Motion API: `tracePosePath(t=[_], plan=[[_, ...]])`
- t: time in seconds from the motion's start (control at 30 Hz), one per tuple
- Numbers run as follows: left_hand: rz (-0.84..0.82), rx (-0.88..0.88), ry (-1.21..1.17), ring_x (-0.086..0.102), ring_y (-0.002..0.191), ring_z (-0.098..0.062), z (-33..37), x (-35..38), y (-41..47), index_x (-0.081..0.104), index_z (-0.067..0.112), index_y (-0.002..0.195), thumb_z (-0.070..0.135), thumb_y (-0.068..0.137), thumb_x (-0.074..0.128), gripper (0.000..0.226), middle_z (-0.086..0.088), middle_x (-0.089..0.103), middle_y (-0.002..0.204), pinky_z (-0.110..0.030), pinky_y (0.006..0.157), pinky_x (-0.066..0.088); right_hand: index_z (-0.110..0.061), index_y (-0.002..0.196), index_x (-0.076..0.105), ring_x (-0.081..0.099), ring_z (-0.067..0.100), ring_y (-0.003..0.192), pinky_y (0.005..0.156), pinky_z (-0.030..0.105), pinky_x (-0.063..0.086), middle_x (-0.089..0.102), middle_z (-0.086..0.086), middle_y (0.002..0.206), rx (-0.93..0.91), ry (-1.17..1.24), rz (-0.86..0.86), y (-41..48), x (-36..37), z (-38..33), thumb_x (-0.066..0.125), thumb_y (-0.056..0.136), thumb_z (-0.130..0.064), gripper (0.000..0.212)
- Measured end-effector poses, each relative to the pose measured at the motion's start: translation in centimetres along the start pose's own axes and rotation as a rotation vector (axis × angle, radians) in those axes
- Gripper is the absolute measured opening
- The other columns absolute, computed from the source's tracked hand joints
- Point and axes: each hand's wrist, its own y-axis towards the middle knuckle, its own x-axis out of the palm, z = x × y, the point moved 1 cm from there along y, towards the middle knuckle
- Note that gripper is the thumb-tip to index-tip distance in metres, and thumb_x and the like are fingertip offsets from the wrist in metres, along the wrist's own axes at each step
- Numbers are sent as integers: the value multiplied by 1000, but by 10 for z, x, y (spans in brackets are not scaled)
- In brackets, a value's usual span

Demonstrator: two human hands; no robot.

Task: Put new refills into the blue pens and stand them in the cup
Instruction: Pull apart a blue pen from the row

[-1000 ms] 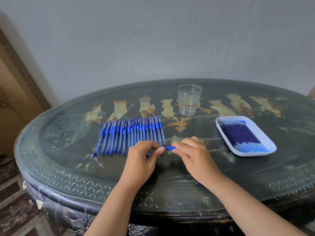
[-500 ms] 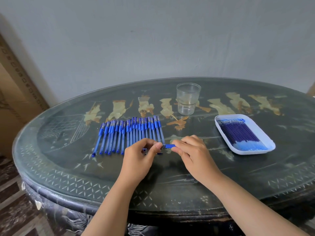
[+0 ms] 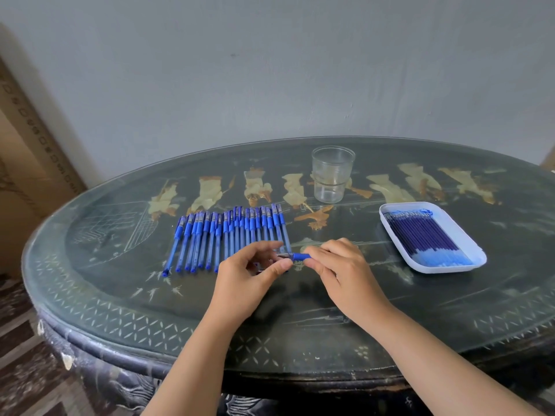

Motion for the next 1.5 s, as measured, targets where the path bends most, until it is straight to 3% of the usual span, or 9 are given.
tracePosePath(t=[0.1, 0.3, 0.5, 0.63, 0.8, 0.97, 1.2, 1.37, 1.5], plan=[[-13, 3, -23, 67, 80, -8, -5, 0, 2, 74, 24, 94, 20, 81, 76, 13, 9, 74, 86, -18, 76, 53, -11, 99, 73, 50, 21, 72, 68, 37, 48, 59, -1, 77, -8, 3, -8, -1, 0, 1, 51, 96, -31, 30], [28, -32, -23, 65, 72, -7, -6, 3, 3, 73, 23, 87, 31, 81, 74, 10, 7, 73, 79, -15, 71, 50, -11, 100, 74, 51, 22, 73, 69, 34, 47, 61, -1, 78, -18, -14, -1, 1, -2, -2, 51, 96, -31, 31], [15, -52, -54, 66, 83, -24, -9, 3, 4, 73, 25, 84, 29, 81, 75, 5, 3, 74, 83, -27, 78, 54, -18, 107, 75, 54, 17, 80, 76, 30, 46, 65, -6, 85, -6, -39, -26, 1, -2, -2, 51, 93, -35, 33], [36, -60, -14, 65, 77, -21, -8, 5, 3, 71, 25, 81, 41, 76, 73, 16, 3, 72, 77, -23, 72, 52, -21, 107, 76, 55, 17, 80, 77, 31, 46, 66, -7, 85, 7, -24, -31, 3, -2, -2, 52, 92, -35, 32], [-4, -17, -84, 65, 82, -18, -8, 2, 4, 73, 27, 101, 17, 80, 78, 23, 8, 74, 87, -26, 78, 54, -19, 108, 75, 55, 19, 82, 75, 35, 48, 68, -6, 87, 26, -9, -4, 9, -4, -2, 51, 92, -34, 33], [36, -30, -77, 66, 85, -20, -9, 3, 5, 72, 28, 88, 22, 84, 74, 8, 7, 74, 86, -29, 80, 55, -20, 107, 76, 55, 19, 81, 73, 36, 49, 67, -5, 85, 5, -23, 10, 10, -2, -3, 53, 93, -33, 31], [21, -16, -41, 64, 78, -6, -7, 2, 5, 73, 27, 101, 21, 81, 77, 22, 10, 74, 91, -12, 72, 49, -18, 107, 76, 55, 19, 82, 72, 36, 50, 67, -3, 86, -19, -30, 48, 8, 1, -3, 54, 92, -29, 28], [41, -55, -68, 63, 76, -6, -8, 1, 5, 73, 27, 86, 26, 82, 75, 5, 8, 73, 84, -20, 74, 52, -19, 107, 76, 56, 20, 82, 72, 38, 50, 67, -4, 86, -27, -42, 42, 8, 1, -4, 54, 93, -31, 29], [83, -65, -70, 60, 69, -6, -6, 3, 4, 72, 22, 82, 34, 83, 71, 12, 2, 72, 80, -15, 66, 49, -18, 107, 76, 56, 20, 79, 73, 37, 49, 66, -4, 84, -26, -29, 77, 8, 1, -3, 57, 92, -29, 26]])
